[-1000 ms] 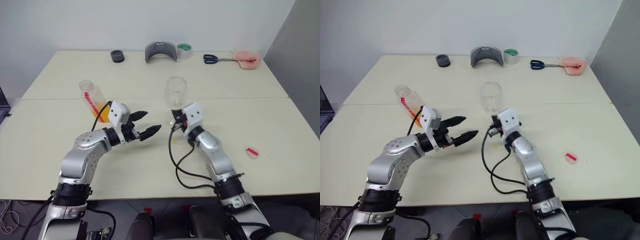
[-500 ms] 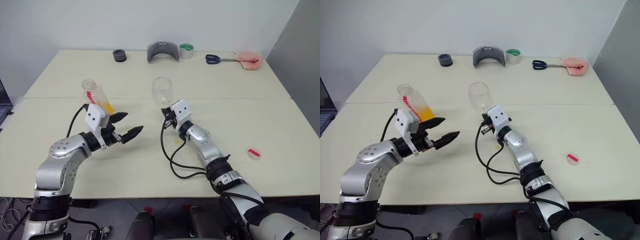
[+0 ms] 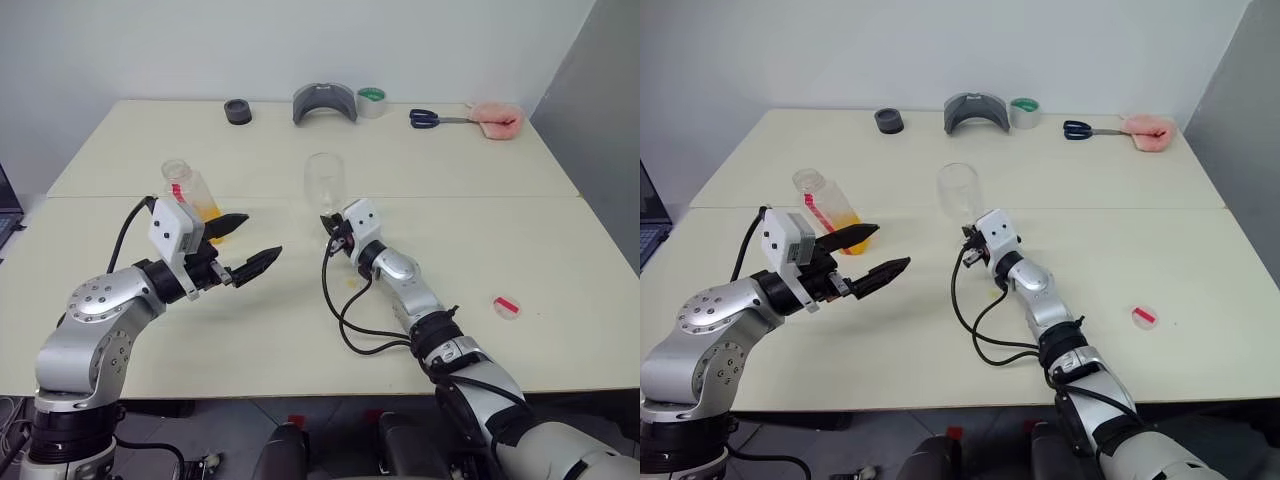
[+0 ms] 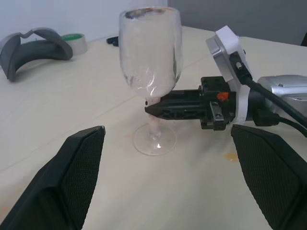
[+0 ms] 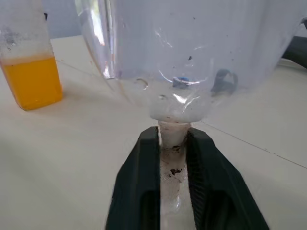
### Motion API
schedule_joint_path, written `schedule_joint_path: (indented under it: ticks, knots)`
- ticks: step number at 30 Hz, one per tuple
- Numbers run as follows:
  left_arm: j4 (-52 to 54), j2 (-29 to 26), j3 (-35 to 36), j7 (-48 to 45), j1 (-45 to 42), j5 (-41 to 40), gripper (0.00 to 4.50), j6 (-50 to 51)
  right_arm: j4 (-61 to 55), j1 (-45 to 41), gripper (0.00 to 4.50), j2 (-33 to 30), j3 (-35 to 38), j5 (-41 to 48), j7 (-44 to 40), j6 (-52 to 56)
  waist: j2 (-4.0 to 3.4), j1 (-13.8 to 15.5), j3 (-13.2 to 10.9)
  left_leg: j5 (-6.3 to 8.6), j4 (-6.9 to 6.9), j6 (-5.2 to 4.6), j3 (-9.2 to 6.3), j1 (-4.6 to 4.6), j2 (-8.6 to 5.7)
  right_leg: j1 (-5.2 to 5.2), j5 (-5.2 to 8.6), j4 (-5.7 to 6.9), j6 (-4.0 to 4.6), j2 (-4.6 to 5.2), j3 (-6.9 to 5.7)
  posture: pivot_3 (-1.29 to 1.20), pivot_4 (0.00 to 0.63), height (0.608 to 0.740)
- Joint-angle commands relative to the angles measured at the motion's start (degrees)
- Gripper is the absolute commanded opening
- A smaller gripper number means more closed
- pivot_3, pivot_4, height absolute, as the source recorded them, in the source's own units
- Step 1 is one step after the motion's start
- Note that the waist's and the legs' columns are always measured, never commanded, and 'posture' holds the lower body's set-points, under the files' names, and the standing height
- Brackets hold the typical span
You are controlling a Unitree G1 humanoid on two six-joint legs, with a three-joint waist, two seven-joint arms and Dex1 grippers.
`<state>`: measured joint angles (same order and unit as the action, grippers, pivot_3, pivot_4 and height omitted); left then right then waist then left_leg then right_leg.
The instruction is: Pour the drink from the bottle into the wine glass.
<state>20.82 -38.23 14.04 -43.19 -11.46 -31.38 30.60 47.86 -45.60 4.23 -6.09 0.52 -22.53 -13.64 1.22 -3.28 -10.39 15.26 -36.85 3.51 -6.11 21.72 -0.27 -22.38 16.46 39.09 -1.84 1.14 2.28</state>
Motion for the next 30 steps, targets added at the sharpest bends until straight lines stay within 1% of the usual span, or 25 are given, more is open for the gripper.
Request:
schedule_joint_path:
  ticks: [1, 7, 8, 15, 21, 26, 30]
  knots:
    - [2.89, -0.68, 1.12, 1.25, -1.33, -1.14, 4.50, 0.55, -0.42, -0.96, 2.12, 0.79, 0.29, 0.77, -1.06, -0.33, 0.00, 0.00, 0.00, 0.00, 0.00, 0.00, -0.01, 0.00, 0.00, 0.00, 0.00, 0.00, 0.00, 0.00, -0.01, 0.00, 0.150, 0.740]
    - [3.36, -0.16, 0.46, 2.44, -2.43, -1.22, 4.50, 1.05, -1.15, -0.57, 4.32, 0.82, -0.04, 0.62, -2.23, 0.29, 0.00, 0.00, 0.00, 0.00, 0.00, 0.00, 0.00, 0.01, -0.01, 0.00, 0.00, 0.00, 0.00, 0.00, -0.01, 0.00, 0.150, 0.740]
    - [3.38, -0.09, 0.40, 2.52, -2.60, -1.20, 4.50, 1.11, -1.33, -0.43, 4.46, 0.79, -0.10, 0.60, -2.35, 0.43, 0.00, 0.00, 0.00, 0.00, 0.00, 0.00, -0.01, 0.01, -0.01, 0.00, 0.00, 0.00, 0.00, 0.00, -0.01, 0.00, 0.150, 0.740]
    - [3.63, 0.96, 0.26, 3.74, -3.97, -1.69, 4.50, 1.23, -4.76, 2.18, 4.46, -2.05, -0.15, 0.52, -4.13, 2.46, 0.00, 0.02, 0.00, 0.00, 0.00, 0.00, 0.00, 0.02, -0.02, 0.00, 0.00, -0.01, 0.00, 0.00, 0.00, 0.00, 0.150, 0.740]
    - [3.96, 1.79, 0.88, 4.76, -3.85, -2.47, 4.50, 0.96, -14.06, 8.83, 4.46, -5.26, -0.31, 1.01, -4.64, 6.54, 0.00, 0.05, 0.00, 0.00, -0.01, 0.00, -0.01, 0.04, -0.01, 0.00, 0.00, -0.02, 0.00, 0.02, 0.00, 0.00, 0.150, 0.740]
    - [4.06, 2.66, 0.52, 6.03, -3.10, -2.22, 4.50, 0.33, -28.61, 17.93, 4.46, -8.32, -1.15, 1.69, -5.73, 13.94, 0.00, 0.17, 0.00, 0.00, -0.01, 0.00, -0.01, 0.04, 0.00, 0.00, 0.00, -0.01, 0.00, 0.02, 0.00, 0.00, 0.150, 0.740]
    - [2.07, 4.44, -0.17, 8.78, 0.97, 1.45, 4.50, -1.72, -45.90, 25.29, 4.46, -12.84, -3.52, 5.93, -12.18, 23.85, -0.04, 0.15, -0.02, 0.00, 0.00, 0.00, -0.01, 0.03, -0.01, 0.00, 0.00, -0.03, -0.01, 0.02, 0.03, 0.00, 0.150, 0.740]
